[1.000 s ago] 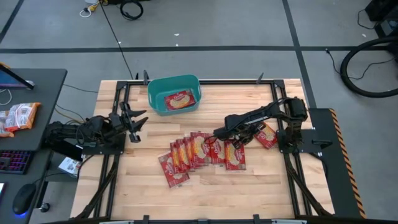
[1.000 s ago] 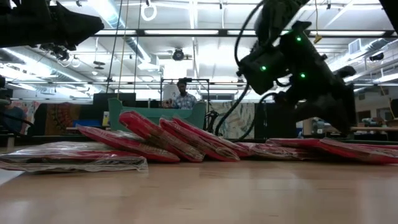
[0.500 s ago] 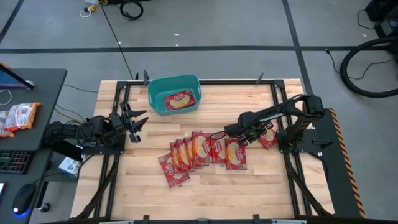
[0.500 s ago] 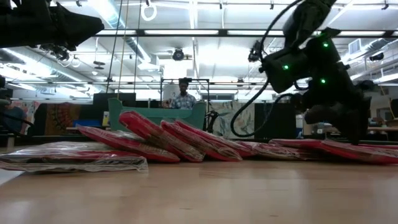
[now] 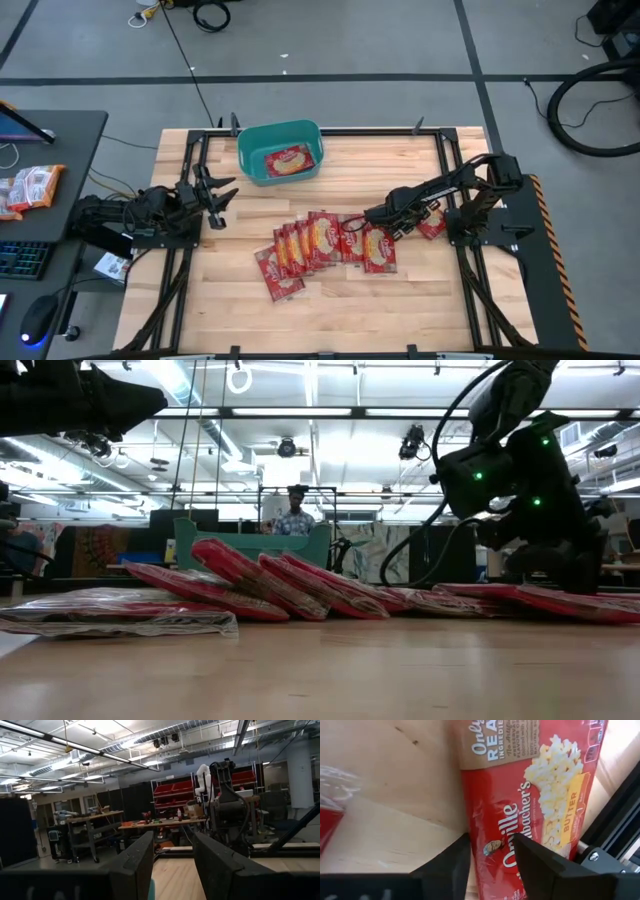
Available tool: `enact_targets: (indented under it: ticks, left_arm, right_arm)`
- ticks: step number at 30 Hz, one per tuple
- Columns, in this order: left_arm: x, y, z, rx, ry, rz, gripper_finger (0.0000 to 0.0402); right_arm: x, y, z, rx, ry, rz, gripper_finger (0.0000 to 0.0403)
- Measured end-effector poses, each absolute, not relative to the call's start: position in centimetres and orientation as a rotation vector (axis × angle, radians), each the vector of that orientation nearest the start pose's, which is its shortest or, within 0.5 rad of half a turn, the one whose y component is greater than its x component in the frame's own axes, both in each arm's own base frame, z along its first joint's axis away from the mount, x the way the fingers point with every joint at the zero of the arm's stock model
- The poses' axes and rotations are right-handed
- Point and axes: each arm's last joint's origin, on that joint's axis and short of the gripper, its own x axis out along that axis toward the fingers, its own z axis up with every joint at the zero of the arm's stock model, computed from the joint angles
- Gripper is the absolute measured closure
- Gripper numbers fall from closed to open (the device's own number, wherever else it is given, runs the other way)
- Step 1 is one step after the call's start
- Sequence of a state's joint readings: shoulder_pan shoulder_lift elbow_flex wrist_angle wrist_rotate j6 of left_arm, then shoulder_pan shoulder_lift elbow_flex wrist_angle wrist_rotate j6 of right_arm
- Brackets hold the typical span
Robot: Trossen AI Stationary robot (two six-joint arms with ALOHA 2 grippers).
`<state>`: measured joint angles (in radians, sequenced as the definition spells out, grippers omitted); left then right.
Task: Sort popcorn bags into baskets
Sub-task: Put the red popcorn bag into the blue container
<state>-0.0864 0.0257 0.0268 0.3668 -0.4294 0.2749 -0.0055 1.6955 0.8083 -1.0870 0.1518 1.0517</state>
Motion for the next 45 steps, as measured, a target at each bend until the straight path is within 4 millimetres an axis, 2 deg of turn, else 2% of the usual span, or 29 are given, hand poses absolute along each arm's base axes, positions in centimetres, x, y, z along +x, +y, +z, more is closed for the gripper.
enact_targets:
  ticks: [9,13,16,21,26,31,39,42,45]
  left_arm:
    - [9.0,0.4,20.4,0.176,-0.308,0.385,0.026]
    - [9.0,0.4,20.4,0.176,-0.308,0.385,0.026]
    - [9.0,0.4,20.4,0.177,-0.304,0.385,0.026]
    - [9.0,0.4,20.4,0.186,-0.299,0.389,0.026]
    - [9.0,0.4,20.4,0.185,-0.3,0.389,0.026]
    - [9.0,0.4,20.4,0.185,-0.302,0.39,0.026]
    - [9.0,0.4,20.4,0.174,-0.303,0.388,0.026]
    - [9.0,0.4,20.4,0.175,-0.303,0.388,0.026]
    - [9.0,0.4,20.4,0.174,-0.304,0.388,0.026]
  right_arm:
    - [22.1,-0.5,12.7,0.549,1.678,-1.086,0.0386]
    - [23.6,-0.6,13.9,0.574,1.63,-1.053,0.038]
    - [25.3,-0.6,15.7,0.56,1.584,-1.008,0.0378]
    - [28.4,-0.9,20.2,0.478,1.416,-0.991,0.0393]
    - [31.3,-0.3,24.8,0.356,1.184,-0.914,0.0395]
    - [34.1,0.2,28.4,0.227,0.913,-0.823,0.0395]
    - [38.5,-0.8,31.4,0.055,0.511,-0.683,0.0395]
    - [40.2,-1.7,31.6,-0.03,0.397,-0.673,0.0395]
    - [41.9,-3.1,30.7,-0.091,0.337,-0.684,0.0395]
